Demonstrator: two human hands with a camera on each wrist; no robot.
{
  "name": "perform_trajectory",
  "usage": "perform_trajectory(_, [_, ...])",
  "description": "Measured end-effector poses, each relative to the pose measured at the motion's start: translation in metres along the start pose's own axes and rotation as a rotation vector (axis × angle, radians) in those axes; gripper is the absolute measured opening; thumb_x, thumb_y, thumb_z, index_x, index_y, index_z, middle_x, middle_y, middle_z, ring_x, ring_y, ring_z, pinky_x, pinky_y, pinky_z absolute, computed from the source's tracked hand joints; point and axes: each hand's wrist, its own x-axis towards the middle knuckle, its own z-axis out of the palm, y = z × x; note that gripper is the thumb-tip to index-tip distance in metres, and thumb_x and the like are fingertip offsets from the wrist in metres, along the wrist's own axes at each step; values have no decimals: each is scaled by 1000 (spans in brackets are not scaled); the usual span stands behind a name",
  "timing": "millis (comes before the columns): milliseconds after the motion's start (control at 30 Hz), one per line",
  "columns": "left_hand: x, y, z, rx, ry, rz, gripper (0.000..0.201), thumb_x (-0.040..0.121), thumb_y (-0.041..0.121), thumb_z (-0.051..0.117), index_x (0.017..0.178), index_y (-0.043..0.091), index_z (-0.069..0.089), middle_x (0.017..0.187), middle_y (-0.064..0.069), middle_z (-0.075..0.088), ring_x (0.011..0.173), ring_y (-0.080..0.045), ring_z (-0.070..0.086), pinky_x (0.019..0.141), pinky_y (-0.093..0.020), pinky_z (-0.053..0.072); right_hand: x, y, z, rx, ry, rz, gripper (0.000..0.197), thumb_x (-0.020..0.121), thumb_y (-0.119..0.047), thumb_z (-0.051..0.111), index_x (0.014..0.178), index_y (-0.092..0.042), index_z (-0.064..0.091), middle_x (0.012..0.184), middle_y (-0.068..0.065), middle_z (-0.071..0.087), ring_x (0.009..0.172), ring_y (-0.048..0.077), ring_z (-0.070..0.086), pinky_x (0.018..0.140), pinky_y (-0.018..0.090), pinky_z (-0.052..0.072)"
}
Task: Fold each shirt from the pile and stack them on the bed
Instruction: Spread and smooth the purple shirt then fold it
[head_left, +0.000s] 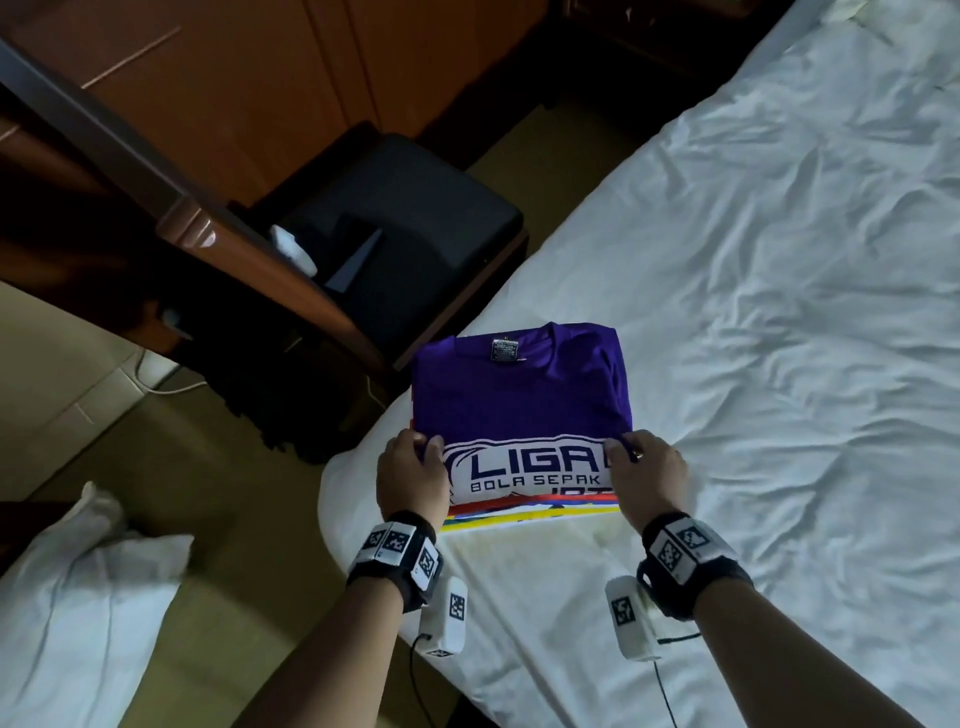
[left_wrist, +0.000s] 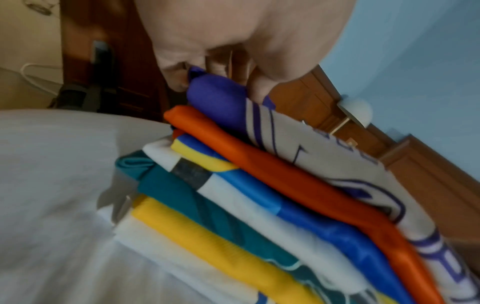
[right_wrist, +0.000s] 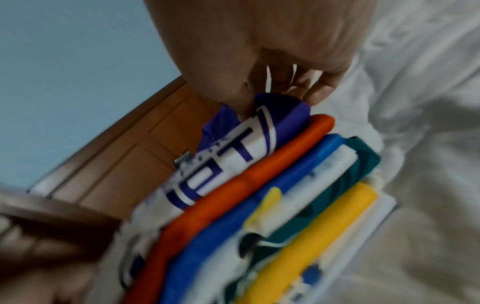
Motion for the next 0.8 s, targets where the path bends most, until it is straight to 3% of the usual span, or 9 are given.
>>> perform_trajectory(67, [0,1,-3,-141,5,-56,16,104,26,56,95,12,58,81,-2,64,74,-22,62,55,-24,39,2,-6,-5,106,0,75,16,100,-29,56,97,-15,63,93,8,67,80,25,52,58,26,32])
perform_trajectory(133, [0,1,-6,-171,-23,-60,15,103,25,57,94,13,59,77,2,64,69,-16,61,53,-21,37,2,-9,-9,154,-10,125,13,101,-24,54,100,-14,61,90,7,64,75,22,51,56,29,30])
perform_trajectory(267, [11,2,-15,-83,-82,-47,18,98,34,62,99,17,66,83,5,68,79,-17,66,68,-30,49,11,-14,-13,182,-68,188,17,93,-21,57,107,-18,66,89,1,68,89,27,60,66,31,39])
perform_trajectory(367, [34,15,-25,-78,-142,-79,28,99,45,58,105,19,66,95,3,68,91,-22,64,84,-37,50,33,-26,-17,218,-92,184,30,93,-39,64,113,-17,67,99,4,69,101,28,60,85,36,46])
perform_trajectory(433, [51,25,-30,-47,-191,-75,30,101,47,54,103,19,63,96,1,65,92,-23,61,84,-35,46,50,-33,-19,179,-140,170,44,92,-48,67,121,-15,64,109,7,64,103,27,58,86,34,44])
perform_trajectory(533, [74,35,-28,-26,-215,-13,35,101,46,57,107,12,65,97,-4,67,93,-27,64,80,-34,46,74,-40,-18,127,-212,114,55,89,-47,72,130,-14,57,119,9,64,109,28,61,82,33,45])
perform_trajectory(600, [83,37,-23,-9,-223,39,32,100,42,60,108,12,62,93,-3,65,90,-28,64,76,-33,45,86,-43,-16,99,-226,70,54,88,-53,72,125,-17,57,113,4,65,105,26,63,81,34,47])
perform_trajectory(700, [88,35,-17,27,-223,59,23,101,35,60,89,15,55,80,-1,59,79,-28,62,68,-31,40,96,-48,-12,89,-203,9,47,88,-54,72,114,-16,61,97,0,65,98,25,62,81,32,44])
perform_trajectory(800, [91,35,-17,-2,-222,10,25,101,34,60,85,15,55,81,-1,60,81,-28,62,71,-33,43,103,-53,-8,114,-180,13,52,88,-55,71,120,-16,60,107,4,64,105,27,60,83,33,43])
